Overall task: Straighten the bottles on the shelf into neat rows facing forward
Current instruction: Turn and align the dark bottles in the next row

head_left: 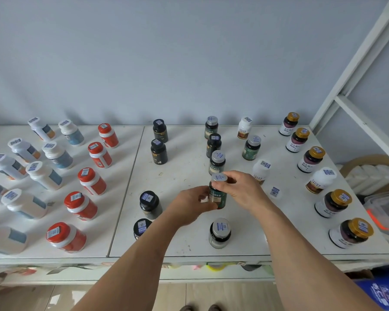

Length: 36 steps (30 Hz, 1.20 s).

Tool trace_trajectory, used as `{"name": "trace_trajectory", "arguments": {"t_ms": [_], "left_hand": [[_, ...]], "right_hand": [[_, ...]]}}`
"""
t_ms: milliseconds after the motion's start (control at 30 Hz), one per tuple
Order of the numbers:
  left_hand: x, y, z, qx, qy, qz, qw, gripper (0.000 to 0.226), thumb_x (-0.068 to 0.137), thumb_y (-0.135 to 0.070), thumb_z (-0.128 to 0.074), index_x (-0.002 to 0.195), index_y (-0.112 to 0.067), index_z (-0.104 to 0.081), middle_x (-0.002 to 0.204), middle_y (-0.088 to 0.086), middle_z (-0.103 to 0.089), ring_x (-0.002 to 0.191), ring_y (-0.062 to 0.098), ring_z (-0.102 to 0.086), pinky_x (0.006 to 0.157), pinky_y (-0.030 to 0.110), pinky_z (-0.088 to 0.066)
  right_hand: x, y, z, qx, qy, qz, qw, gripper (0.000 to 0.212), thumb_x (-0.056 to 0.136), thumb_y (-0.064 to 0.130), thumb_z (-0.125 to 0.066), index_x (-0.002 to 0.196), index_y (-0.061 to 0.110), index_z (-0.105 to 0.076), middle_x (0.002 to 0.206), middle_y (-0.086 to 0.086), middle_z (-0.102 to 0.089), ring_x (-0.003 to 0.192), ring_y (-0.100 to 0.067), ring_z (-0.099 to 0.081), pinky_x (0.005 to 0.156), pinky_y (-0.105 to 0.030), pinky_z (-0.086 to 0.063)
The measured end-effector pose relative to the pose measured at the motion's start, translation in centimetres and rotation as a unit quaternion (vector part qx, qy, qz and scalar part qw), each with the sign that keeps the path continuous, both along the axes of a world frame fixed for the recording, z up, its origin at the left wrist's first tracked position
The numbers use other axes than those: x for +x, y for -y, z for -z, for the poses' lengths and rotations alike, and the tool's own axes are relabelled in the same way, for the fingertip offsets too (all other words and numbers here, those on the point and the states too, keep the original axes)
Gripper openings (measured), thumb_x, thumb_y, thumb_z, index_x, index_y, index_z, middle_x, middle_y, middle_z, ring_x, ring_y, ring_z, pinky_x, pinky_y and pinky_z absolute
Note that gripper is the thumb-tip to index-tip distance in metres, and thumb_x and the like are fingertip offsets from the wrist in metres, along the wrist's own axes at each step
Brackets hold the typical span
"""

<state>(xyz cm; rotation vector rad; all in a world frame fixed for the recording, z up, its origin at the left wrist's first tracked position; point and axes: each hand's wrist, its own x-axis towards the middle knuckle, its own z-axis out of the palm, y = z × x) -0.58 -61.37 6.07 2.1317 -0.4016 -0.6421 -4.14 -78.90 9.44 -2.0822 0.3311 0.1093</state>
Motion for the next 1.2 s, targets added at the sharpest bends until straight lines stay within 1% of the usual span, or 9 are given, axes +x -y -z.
{"name": "trace_trajectory", "arguments": {"t_ms": [133, 333, 533, 633, 767, 900, 1033, 1133, 1200], "left_hand": [[-0.2, -0.1, -0.9, 0.055, 0.058, 0.018, 0.997, 0.053, 0.085, -0.035, -0.071, 0.134, -0.024, -0.055, 0.128, -0.001, -0.060, 0.118, 0.013, -0.055, 0.098, 0.026, -0.044], [-0.3, 0.1, -1.4, 0.131, 0.086, 0.043, 0.987, 0.059, 0.086, -0.037, -0.069, 0.140, -0.026, -0.048, 0.135, -0.001, -0.057, 0.122, 0.015, -0.053, 0.101, 0.028, -0.042], [0.1, 0.3, -2.2, 0.169, 0.110, 0.056, 0.978, 0.063, 0.088, -0.036, -0.068, 0.144, -0.022, -0.044, 0.138, -0.003, -0.055, 0.125, 0.016, -0.051, 0.105, 0.031, -0.041], [0.9, -0.1, -2.7, 0.167, 0.089, 0.053, 0.981, 0.063, 0.087, -0.034, -0.069, 0.143, -0.022, -0.043, 0.137, -0.004, -0.056, 0.123, 0.014, -0.053, 0.103, 0.028, -0.041], [2.7, -0.3, -3.5, 0.145, 0.084, 0.022, 0.986, 0.061, 0.088, -0.032, -0.068, 0.143, -0.022, -0.044, 0.137, -0.004, -0.057, 0.121, 0.014, -0.055, 0.102, 0.027, -0.042], [4.7, 0.3, -3.7, 0.133, 0.119, -0.017, 0.984, 0.059, 0.089, -0.037, -0.065, 0.143, -0.023, -0.044, 0.139, -0.004, -0.054, 0.123, 0.015, -0.051, 0.098, 0.025, -0.038], [6.7, 1.6, -3.4, 0.124, 0.122, -0.022, 0.985, 0.062, 0.090, -0.039, -0.063, 0.145, -0.023, -0.040, 0.146, -0.003, -0.047, 0.128, 0.016, -0.047, 0.103, 0.028, -0.037], [8.0, 2.2, -2.7, 0.118, 0.102, -0.004, 0.988, 0.066, 0.090, -0.040, -0.064, 0.147, -0.022, -0.037, 0.148, -0.003, -0.045, 0.132, 0.017, -0.044, 0.107, 0.030, -0.035], [8.8, 2.3, -2.1, 0.112, 0.075, 0.004, 0.991, 0.069, 0.087, -0.040, -0.067, 0.147, -0.023, -0.036, 0.146, -0.004, -0.046, 0.131, 0.017, -0.046, 0.103, 0.028, -0.037]], "right_hand": [[-0.5, 0.2, 1.3, 0.029, -0.006, -0.030, 0.999, 0.036, 0.082, 0.038, -0.075, 0.116, 0.026, -0.068, 0.102, 0.011, -0.072, 0.098, -0.007, -0.066, 0.085, -0.023, -0.051], [-1.0, 0.3, 2.7, 0.036, -0.023, -0.054, 0.998, 0.040, 0.080, 0.036, -0.078, 0.117, 0.032, -0.064, 0.105, 0.013, -0.071, 0.102, -0.007, -0.064, 0.092, -0.028, -0.050], [-0.8, 1.0, 3.2, 0.056, -0.034, -0.056, 0.996, 0.071, 0.068, 0.047, -0.083, 0.132, 0.028, -0.056, 0.123, 0.010, -0.064, 0.115, -0.010, -0.060, 0.101, -0.033, -0.047], [-0.3, 1.2, 2.2, 0.082, -0.006, -0.031, 0.996, 0.062, 0.077, 0.046, -0.077, 0.133, 0.026, -0.057, 0.128, 0.012, -0.060, 0.122, -0.004, -0.054, 0.106, -0.032, -0.042], [2.8, 1.4, 0.6, 0.041, 0.045, 0.037, 0.997, 0.052, 0.085, 0.041, -0.072, 0.132, 0.023, -0.057, 0.134, 0.005, -0.059, 0.124, -0.008, -0.053, 0.103, -0.029, -0.041], [6.6, 1.7, 0.5, -0.031, 0.014, 0.023, 0.999, 0.058, 0.085, 0.038, -0.072, 0.137, 0.023, -0.050, 0.139, 0.001, -0.054, 0.130, -0.017, -0.048, 0.095, -0.029, -0.039], [8.7, 1.7, 1.5, -0.076, -0.035, -0.003, 0.996, 0.067, 0.083, 0.034, -0.074, 0.143, 0.022, -0.044, 0.136, 0.003, -0.055, 0.123, -0.019, -0.052, 0.094, -0.029, -0.039], [9.4, 1.8, 1.9, -0.088, -0.036, 0.003, 0.995, 0.055, 0.084, 0.033, -0.073, 0.134, 0.025, -0.050, 0.122, 0.002, -0.064, 0.105, -0.018, -0.059, 0.083, -0.028, -0.043], [9.7, 1.7, 1.7, -0.096, -0.026, 0.010, 0.995, 0.049, 0.084, 0.035, -0.073, 0.128, 0.026, -0.054, 0.113, 0.004, -0.066, 0.098, -0.017, -0.060, 0.077, -0.027, -0.042]]}}
